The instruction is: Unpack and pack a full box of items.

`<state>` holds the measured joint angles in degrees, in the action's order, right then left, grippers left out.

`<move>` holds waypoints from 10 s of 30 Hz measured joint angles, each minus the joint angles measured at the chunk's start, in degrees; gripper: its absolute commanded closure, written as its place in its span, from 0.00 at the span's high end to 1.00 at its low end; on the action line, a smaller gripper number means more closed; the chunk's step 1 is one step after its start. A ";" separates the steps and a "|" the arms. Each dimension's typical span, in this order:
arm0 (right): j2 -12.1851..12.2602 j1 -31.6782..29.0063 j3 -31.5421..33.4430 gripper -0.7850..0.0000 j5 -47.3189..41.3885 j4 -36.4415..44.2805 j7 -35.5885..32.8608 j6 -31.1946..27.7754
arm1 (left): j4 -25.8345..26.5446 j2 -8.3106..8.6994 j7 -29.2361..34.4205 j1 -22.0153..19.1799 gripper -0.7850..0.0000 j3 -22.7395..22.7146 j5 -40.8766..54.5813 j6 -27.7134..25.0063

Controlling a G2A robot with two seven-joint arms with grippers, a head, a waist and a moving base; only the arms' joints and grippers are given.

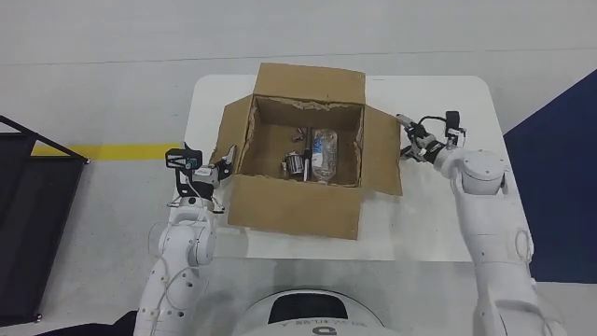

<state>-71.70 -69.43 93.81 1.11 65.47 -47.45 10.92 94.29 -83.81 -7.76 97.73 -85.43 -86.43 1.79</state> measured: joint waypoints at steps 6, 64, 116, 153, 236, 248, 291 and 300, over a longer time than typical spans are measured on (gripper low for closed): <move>1.12 2.92 3.97 0.77 -15.25 -9.86 -22.04 -13.11 | 0.00 0.00 0.00 0.00 1.00 0.00 0.00 0.00; 3.70 -9.99 -25.81 1.00 -12.09 35.74 4.36 1.80 | -5.18 -0.22 -3.26 -2.22 1.00 -4.35 4.30 10.86; 3.70 -9.99 -25.81 1.00 -12.09 35.74 4.36 1.80 | 0.31 -0.17 -11.12 2.30 1.00 -3.22 5.72 8.78; 3.70 -9.99 -25.81 1.00 -12.09 35.74 4.36 1.80 | -0.16 -0.43 -9.14 0.27 1.00 7.22 -7.22 10.14; 2.64 -16.62 -15.40 1.00 -20.52 38.24 47.21 2.39 | 10.73 3.30 -14.61 8.51 1.00 -2.11 -14.35 2.90; -1.55 4.11 -18.54 1.00 -33.61 13.64 73.74 2.65 | 10.75 3.29 -14.52 8.49 1.00 -2.04 -14.46 2.98; 1.10 8.28 -19.16 1.00 -24.86 9.51 1.66 2.71 | 9.25 3.36 -13.51 7.64 1.00 -3.16 -14.24 3.93; 1.31 6.85 -20.46 1.00 -22.45 14.66 4.87 5.31 | -1.06 4.73 -16.73 6.40 1.00 -9.12 -19.36 1.39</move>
<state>-70.39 -62.58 73.35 -21.34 80.13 -42.58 16.23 93.23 -79.08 -24.49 104.13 -94.55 -105.79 3.19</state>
